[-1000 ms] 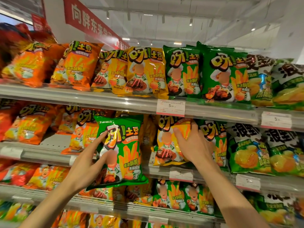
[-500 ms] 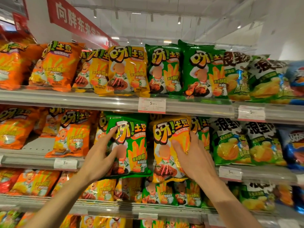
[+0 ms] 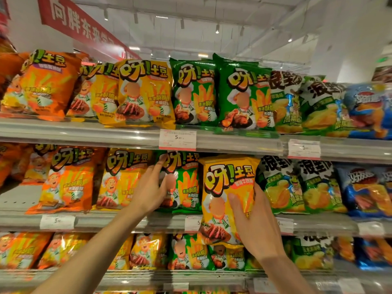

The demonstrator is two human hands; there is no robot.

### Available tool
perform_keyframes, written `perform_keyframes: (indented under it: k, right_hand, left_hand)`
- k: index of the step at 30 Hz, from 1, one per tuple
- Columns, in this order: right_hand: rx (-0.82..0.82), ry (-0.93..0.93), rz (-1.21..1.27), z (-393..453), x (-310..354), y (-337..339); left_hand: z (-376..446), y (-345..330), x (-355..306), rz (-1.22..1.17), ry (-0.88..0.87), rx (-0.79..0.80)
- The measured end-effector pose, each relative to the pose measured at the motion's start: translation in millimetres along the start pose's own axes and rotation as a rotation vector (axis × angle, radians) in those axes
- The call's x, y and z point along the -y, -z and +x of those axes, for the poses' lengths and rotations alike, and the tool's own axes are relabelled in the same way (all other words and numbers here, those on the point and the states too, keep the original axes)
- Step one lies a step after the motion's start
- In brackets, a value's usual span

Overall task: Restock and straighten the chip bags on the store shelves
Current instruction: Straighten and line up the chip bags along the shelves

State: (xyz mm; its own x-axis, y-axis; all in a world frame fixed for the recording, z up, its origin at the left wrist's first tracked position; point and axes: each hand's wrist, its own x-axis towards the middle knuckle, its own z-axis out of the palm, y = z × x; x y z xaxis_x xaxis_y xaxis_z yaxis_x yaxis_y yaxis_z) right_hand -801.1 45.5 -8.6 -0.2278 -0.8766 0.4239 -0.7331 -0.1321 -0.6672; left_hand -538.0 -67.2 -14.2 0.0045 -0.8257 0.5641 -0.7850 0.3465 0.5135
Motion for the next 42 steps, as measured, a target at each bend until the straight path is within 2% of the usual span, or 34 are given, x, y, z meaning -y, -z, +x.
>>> perform_keyframes:
  k: [7,14,19,21,26,29,32,36,42]
  right_hand:
    - [0.004,-0.02,0.051,3.7,-4.7,-0.8]
    - [0.031,-0.014,0.121,7.7,-9.9,-2.0]
    - [0.062,-0.018,0.223,8.0,-14.8,-2.6]
    - [0.08,-0.022,0.265,8.1,-14.5,-2.6]
    - [0.171,-0.001,0.344,3.5,-7.9,-4.0]
    - [0.235,0.02,0.37,-3.2,-3.2,-5.5]
    - [0.241,0.047,0.402,-7.9,-2.3,-11.6]
    - [0.335,0.029,0.408,-21.9,11.7,-28.8]
    - [0.441,0.05,0.444,-40.9,59.7,-63.7]
  left_hand:
    - [2.5,-27.7,-14.2,-0.085,0.052,-0.025]
    - [-0.6,-33.7,-10.4,-0.049,0.094,0.051]
    - [-25.6,-13.3,-24.7,-0.094,0.034,-0.097]
    - [-40.3,-5.2,-38.6,-0.148,0.002,-0.109]
    - [-75.6,5.9,-84.9,-0.477,0.125,0.168]
    - [-94.8,6.6,-100.1,-0.56,0.131,0.204]
    - [-108.2,10.4,-100.3,-0.593,0.154,0.166]
    - [-127.9,32.9,-92.7,-0.595,0.222,0.108]
    - [-148.1,72.4,-49.8,-0.525,0.278,0.012]
